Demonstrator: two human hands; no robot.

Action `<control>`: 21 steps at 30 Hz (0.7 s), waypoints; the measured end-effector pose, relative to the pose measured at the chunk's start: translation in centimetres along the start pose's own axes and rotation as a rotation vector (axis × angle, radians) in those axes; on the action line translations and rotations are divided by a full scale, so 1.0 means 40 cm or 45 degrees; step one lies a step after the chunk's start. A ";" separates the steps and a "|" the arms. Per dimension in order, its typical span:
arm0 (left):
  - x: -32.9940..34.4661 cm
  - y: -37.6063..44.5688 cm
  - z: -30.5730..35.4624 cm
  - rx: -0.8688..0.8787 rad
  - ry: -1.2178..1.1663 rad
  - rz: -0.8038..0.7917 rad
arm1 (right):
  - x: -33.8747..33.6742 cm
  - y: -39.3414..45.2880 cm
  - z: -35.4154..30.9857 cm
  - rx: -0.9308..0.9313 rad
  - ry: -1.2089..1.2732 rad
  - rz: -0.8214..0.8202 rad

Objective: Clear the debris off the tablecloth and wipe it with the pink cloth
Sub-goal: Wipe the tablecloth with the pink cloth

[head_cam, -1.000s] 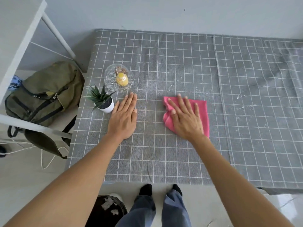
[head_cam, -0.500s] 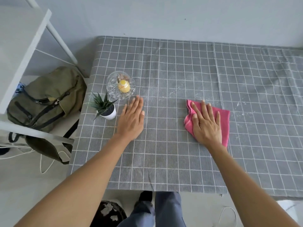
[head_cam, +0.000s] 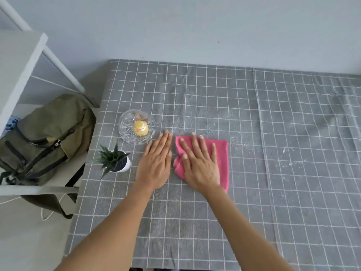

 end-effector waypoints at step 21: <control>-0.004 0.005 0.000 -0.030 0.005 -0.014 | -0.115 0.099 0.138 0.353 0.041 0.154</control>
Point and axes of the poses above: each hand's wrist, its own y-axis towards the middle knuckle, its own x-axis out of the palm, z = x × y, the point moved 2 cm from there along y, towards the middle knuckle, and after that the axes turned 14 degrees about y, right-handed, at the moved point
